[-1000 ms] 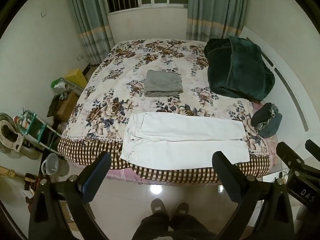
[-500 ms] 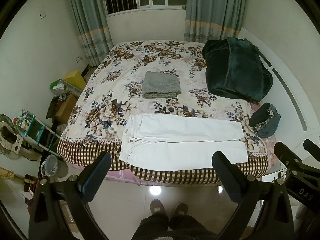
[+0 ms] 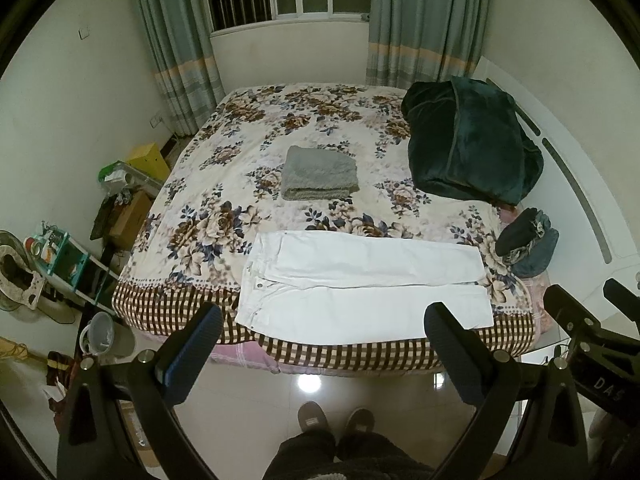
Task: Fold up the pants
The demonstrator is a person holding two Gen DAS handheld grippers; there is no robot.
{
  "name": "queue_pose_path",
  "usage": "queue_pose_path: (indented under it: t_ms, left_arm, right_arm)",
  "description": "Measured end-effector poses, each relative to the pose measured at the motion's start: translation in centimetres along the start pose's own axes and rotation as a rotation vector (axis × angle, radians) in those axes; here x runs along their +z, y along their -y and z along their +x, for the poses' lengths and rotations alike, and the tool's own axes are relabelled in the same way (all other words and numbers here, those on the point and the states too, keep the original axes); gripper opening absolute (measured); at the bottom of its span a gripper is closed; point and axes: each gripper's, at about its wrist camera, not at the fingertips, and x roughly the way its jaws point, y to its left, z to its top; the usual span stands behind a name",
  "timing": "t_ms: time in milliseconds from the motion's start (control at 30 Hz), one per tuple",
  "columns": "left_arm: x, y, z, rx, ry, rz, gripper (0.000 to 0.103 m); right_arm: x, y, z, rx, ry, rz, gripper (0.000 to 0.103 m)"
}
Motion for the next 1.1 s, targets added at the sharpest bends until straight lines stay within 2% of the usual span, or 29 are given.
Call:
queue_pose_path:
  t_ms: [1100]
  left_arm:
    - [-0.65,-0.02,0.09,-0.022,0.006,0.000,0.103]
  right_arm:
    - [0.33,0.30,0.06,0.005,0.002,0.005,0.103]
